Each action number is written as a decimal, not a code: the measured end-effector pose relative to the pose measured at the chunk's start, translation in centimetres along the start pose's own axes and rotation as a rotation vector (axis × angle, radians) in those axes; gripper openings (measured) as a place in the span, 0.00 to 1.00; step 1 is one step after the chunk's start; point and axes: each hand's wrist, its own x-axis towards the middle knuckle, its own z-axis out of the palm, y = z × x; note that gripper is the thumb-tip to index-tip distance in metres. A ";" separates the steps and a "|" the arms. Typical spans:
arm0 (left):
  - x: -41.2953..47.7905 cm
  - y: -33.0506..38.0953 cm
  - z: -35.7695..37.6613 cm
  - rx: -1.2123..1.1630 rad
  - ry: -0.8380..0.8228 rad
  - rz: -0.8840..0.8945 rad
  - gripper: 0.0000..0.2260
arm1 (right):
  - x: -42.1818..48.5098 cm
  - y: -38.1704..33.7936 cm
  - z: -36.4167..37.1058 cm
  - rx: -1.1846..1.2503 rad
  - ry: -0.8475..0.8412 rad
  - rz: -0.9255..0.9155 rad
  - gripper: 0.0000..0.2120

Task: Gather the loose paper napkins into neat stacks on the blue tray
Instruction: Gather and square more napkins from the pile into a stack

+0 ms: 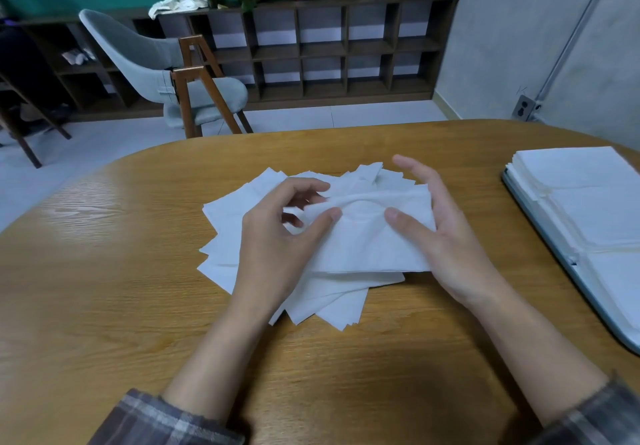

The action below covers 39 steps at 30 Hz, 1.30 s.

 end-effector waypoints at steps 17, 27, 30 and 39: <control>-0.3 0.0 0.4 -0.097 -0.229 -0.126 0.26 | 0.3 0.4 -1.6 -0.003 -0.117 0.067 0.11; 0.0 -2.8 0.3 0.487 -0.331 0.106 0.16 | 0.8 1.0 -2.2 -0.277 0.349 -0.047 0.16; 0.1 -3.1 0.5 0.460 -0.288 0.122 0.12 | 0.8 1.1 -2.1 -0.315 0.352 -0.056 0.16; 0.0 -1.8 0.1 0.310 -0.220 0.265 0.02 | 0.9 1.3 -2.4 -0.349 0.356 -0.085 0.18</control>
